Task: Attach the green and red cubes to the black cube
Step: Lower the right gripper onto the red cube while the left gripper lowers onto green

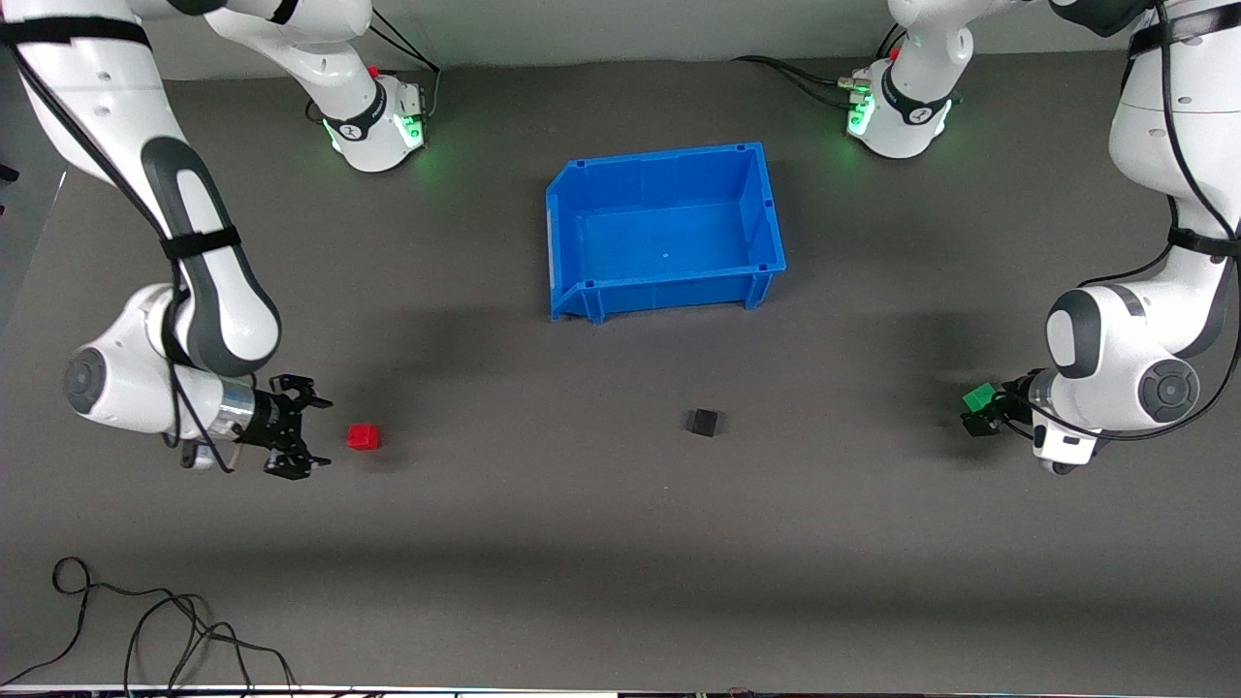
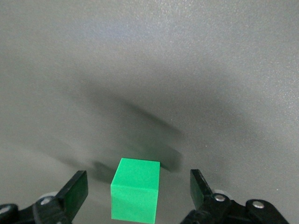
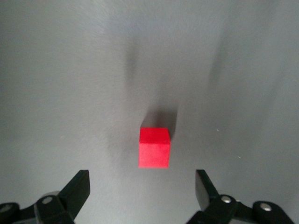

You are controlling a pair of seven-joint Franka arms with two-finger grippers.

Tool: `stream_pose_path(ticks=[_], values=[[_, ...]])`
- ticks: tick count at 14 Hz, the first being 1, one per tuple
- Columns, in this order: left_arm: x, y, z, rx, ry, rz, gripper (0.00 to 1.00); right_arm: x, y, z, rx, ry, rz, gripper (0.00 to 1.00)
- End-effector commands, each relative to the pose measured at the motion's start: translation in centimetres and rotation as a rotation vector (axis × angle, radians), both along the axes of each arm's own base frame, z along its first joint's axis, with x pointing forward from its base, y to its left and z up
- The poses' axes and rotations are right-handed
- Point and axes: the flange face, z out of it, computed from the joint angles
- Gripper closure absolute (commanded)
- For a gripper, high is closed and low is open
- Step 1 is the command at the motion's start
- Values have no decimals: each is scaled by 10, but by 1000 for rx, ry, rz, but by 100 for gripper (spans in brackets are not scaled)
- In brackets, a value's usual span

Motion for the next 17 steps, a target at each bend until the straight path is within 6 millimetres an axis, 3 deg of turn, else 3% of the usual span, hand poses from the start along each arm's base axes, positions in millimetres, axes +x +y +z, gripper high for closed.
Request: stream_pose_path(ticks=[1, 3, 6, 10, 11, 13, 16, 17], values=[[-7, 0, 6, 22, -5, -26, 15, 5, 2, -24, 17, -23, -7, 0], [-7, -1, 6, 22, -6, -27, 24, 7, 3, -40, 2, -40, -13, 0], [-8, -2, 3, 23, -22, -27, 38, 7, 4, -46, 1, -42, -15, 0], [-7, -3, 5, 23, -38, -24, 98, 8, 10, -53, 9, -33, -14, 0], [-7, -2, 6, 18, -39, -8, 100, 8, 17, -53, 11, -31, -5, 0], [-5, -3, 11, 11, -41, 12, 100, 8, 17, -53, 13, -32, -4, 16], [0, -8, 25, -53, -31, 112, 100, 7, 15, -54, 15, -31, 4, 58], [2, -13, 32, -80, -20, 156, 100, 7, 15, -54, 15, -31, 5, 64]])
